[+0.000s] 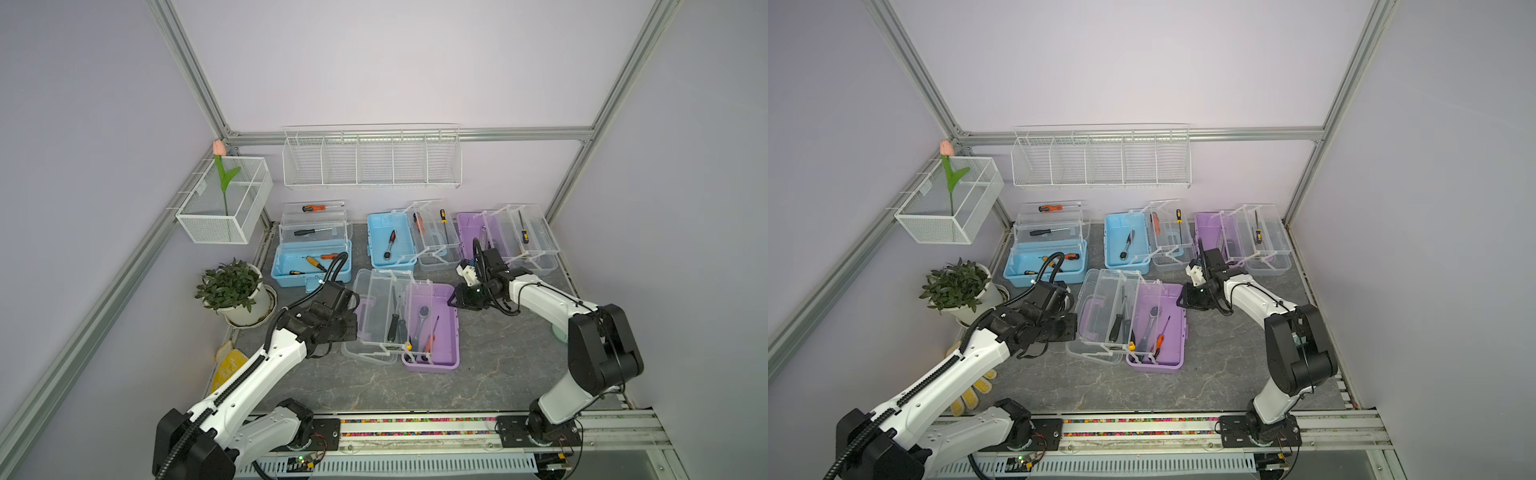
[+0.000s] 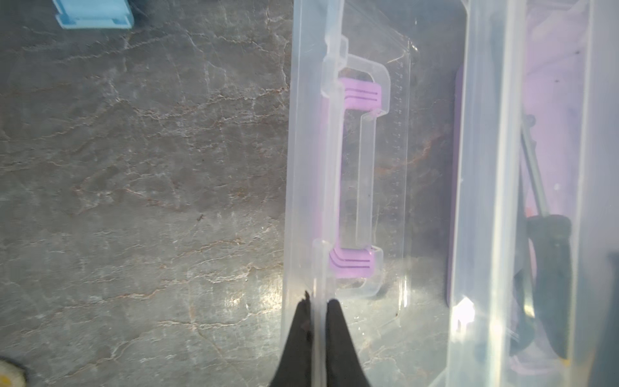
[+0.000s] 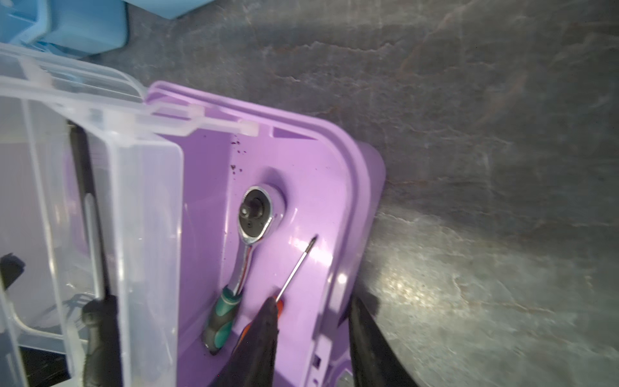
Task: Close toolboxes
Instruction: Close the toolbox lid.
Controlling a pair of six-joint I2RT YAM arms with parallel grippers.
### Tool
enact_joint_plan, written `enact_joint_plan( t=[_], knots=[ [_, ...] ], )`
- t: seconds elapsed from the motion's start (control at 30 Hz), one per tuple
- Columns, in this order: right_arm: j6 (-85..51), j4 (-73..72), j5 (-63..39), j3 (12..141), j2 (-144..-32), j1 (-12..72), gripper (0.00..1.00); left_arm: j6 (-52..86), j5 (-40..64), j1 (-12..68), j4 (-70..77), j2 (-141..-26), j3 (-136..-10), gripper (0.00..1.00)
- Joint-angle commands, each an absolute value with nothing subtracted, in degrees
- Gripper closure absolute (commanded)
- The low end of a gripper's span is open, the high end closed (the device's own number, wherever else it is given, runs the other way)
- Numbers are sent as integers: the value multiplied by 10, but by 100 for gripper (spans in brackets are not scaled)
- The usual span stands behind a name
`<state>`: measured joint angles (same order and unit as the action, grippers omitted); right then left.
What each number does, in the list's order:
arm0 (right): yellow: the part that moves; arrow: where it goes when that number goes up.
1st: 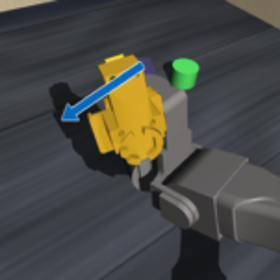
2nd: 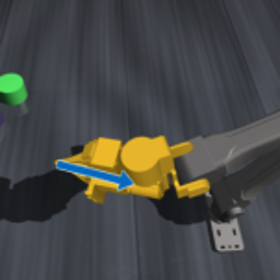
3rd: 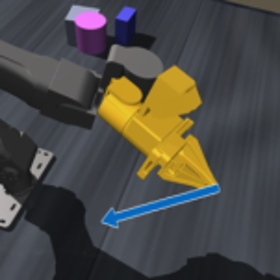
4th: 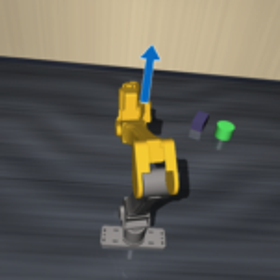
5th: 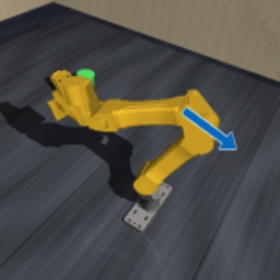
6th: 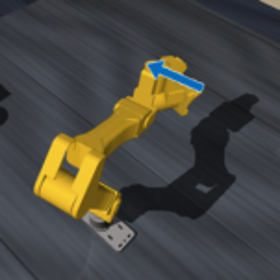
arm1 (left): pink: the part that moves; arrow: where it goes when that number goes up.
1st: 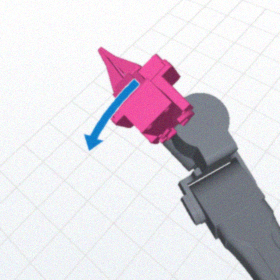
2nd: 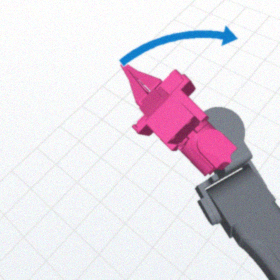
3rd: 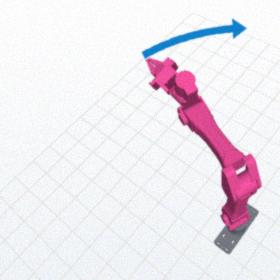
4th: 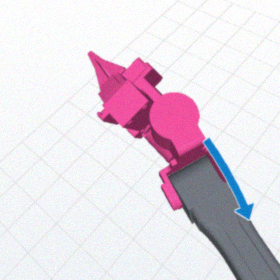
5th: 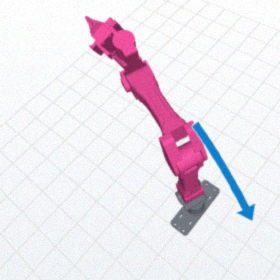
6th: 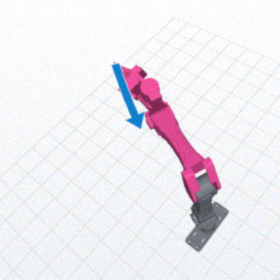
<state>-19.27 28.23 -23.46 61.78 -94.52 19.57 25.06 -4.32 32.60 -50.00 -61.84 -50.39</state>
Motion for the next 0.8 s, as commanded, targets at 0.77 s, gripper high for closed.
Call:
enact_joint_plan(
  t=[0.77],
  knots=[
    [-227, 231, -315, 617, -979, 222, 68, 278, 14, 438, -397, -612, -594, 86]
  ],
)
